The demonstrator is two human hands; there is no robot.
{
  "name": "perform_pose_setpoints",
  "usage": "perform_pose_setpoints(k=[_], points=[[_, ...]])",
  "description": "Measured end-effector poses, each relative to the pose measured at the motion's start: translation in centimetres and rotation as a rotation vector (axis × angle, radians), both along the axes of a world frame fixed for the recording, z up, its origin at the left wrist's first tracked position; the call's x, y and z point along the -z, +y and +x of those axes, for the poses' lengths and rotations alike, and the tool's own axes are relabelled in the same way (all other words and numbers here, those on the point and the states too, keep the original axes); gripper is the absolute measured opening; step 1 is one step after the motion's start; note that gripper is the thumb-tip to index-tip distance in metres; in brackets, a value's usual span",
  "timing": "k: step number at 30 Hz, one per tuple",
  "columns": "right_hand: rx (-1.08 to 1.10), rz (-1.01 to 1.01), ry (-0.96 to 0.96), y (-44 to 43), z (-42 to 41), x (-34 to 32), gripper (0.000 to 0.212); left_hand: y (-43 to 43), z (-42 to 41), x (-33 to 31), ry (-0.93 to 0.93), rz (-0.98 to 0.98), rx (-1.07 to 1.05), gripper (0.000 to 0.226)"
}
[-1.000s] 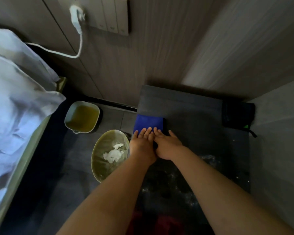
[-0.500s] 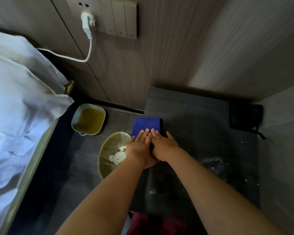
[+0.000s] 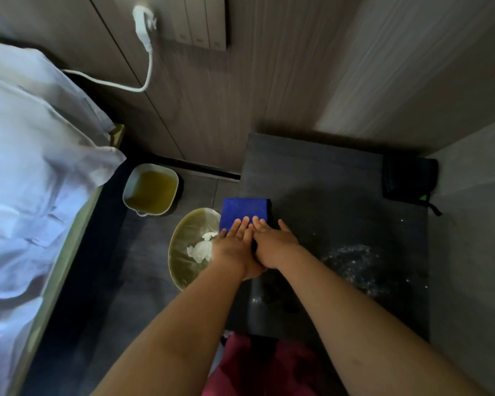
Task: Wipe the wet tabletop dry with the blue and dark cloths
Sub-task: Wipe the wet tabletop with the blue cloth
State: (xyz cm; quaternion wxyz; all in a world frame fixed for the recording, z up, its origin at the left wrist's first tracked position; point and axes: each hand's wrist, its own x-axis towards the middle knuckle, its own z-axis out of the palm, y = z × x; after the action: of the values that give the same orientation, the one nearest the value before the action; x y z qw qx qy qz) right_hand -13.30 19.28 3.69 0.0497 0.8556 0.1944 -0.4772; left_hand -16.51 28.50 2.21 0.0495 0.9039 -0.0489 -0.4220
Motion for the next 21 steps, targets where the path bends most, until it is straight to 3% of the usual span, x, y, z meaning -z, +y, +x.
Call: perform_pose_setpoints(k=[11, 21], points=[[-0.002, -0.012, 0.002, -0.1, -1.2, 0.0, 0.073, 0.1, -0.8, -0.2, 0.031, -0.014, 0.047, 0.102], [-0.020, 0.009, -0.065, -1.8, -1.9, 0.7, 0.083, -0.9, -1.5, -0.2, 0.005, -0.014, 0.062, 0.098]])
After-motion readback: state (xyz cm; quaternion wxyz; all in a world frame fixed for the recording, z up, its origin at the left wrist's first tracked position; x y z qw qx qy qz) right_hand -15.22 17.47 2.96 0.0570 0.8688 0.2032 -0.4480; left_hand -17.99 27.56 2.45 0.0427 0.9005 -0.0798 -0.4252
